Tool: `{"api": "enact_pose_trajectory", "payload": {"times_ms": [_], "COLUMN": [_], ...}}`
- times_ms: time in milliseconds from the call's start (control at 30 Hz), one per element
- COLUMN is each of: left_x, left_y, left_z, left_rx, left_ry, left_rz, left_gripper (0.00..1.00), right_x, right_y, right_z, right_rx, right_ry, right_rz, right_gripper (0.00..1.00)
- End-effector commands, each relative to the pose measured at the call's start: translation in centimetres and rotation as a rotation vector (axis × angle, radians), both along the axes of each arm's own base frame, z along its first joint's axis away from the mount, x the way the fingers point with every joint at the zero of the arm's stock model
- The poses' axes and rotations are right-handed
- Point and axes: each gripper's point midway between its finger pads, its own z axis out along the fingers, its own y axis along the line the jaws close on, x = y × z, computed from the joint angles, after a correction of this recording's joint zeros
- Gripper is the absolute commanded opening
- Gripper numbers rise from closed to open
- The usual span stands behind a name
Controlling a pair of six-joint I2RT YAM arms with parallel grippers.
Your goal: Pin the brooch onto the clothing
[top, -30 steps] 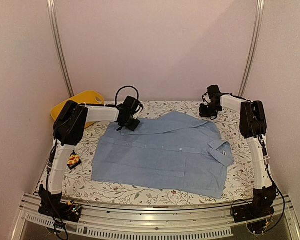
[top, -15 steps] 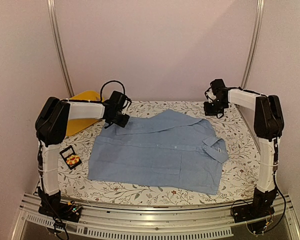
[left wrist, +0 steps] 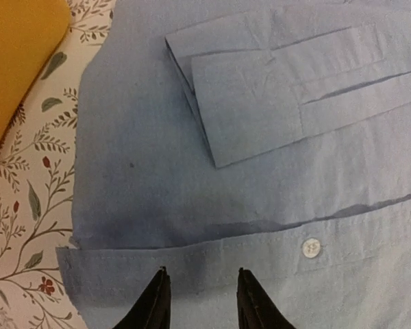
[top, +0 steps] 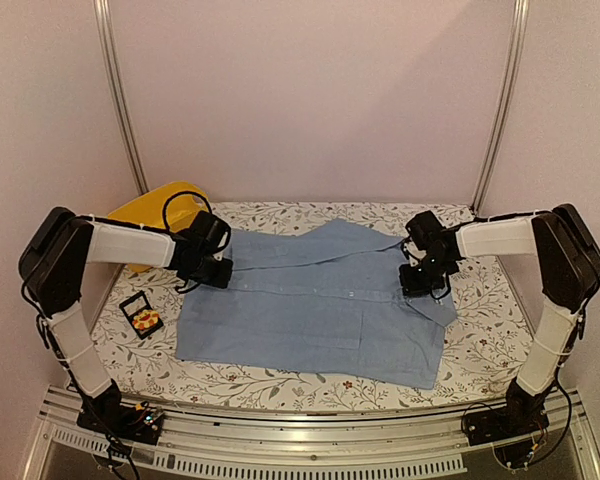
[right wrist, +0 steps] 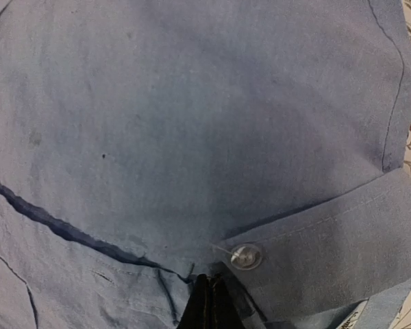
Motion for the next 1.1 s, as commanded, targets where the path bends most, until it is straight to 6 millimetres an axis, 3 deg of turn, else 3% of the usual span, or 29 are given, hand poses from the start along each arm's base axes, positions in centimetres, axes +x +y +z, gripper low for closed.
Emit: {"api": "enact_pose_trajectory", "payload": {"times_ms": [0, 133, 267, 367, 467, 533, 633, 700, 800, 900, 1000, 1067], "left_x": [-2.2, -3.3, -3.1, -2.2, -3.1, -4.7, -8.4, -9.2, -8.8, -8.6, -8.4, -9.7], "left_y": [-0.7, 0.0, 0.4, -0.5, -1.0, 0.9, 5.7, 4.5, 3.3, 3.4, 6.0, 7.9], "left_z": [-2.9, -4.5, -4.2, -1.4, 1.3, 1.9, 2.3, 2.5, 3.5, 3.5, 3.9, 4.5], "left_rx": [0.021, 0.058, 0.097, 0.149, 0.239, 0.394, 0.673, 0.610, 0.646, 0.649, 0.733, 0.739], "left_ry": [0.072, 0.113, 0.106, 0.071, 0.109, 0.174, 0.354, 0.393, 0.386, 0.447, 0.375, 0.257], "left_rz": [0.014, 0.018, 0.012, -0.058, -0.155, -0.151, -0.117, -0.138, -0.129, -0.035, 0.205, 0.358], "left_gripper": [0.33, 0.32, 0.31, 0.31, 0.44, 0.53, 0.68, 0.72, 0.69, 0.65, 0.54, 0.56], "right_x": [1.3, 1.9, 3.3, 4.3, 5.4, 5.9, 6.2, 6.2, 6.3, 6.3, 5.9, 5.8], "right_y": [-1.9, -4.7, -5.8, -4.3, -3.2, -2.4, -0.7, 0.8, 2.0, 2.0, 2.0, 2.2], "right_z": [-1.3, -2.3, -1.7, -0.8, 1.1, 2.9, 5.3, 6.5, 7.5, 7.5, 7.5, 7.5], "right_rx": [-0.023, -0.050, -0.065, -0.021, -0.010, -0.024, -0.044, -0.028, -0.013, -0.019, -0.013, 0.002], "right_ry": [-0.012, 0.005, -0.019, -0.024, -0.059, -0.099, -0.163, -0.193, -0.218, -0.223, -0.233, -0.243], "right_rz": [-0.102, -0.160, -0.147, -0.083, -0.037, -0.020, 0.019, 0.054, 0.080, 0.086, 0.096, 0.106], "right_gripper": [0.00, 0.00, 0.00, 0.00, 0.01, 0.10, 0.22, 0.24, 0.25, 0.26, 0.26, 0.26]}}
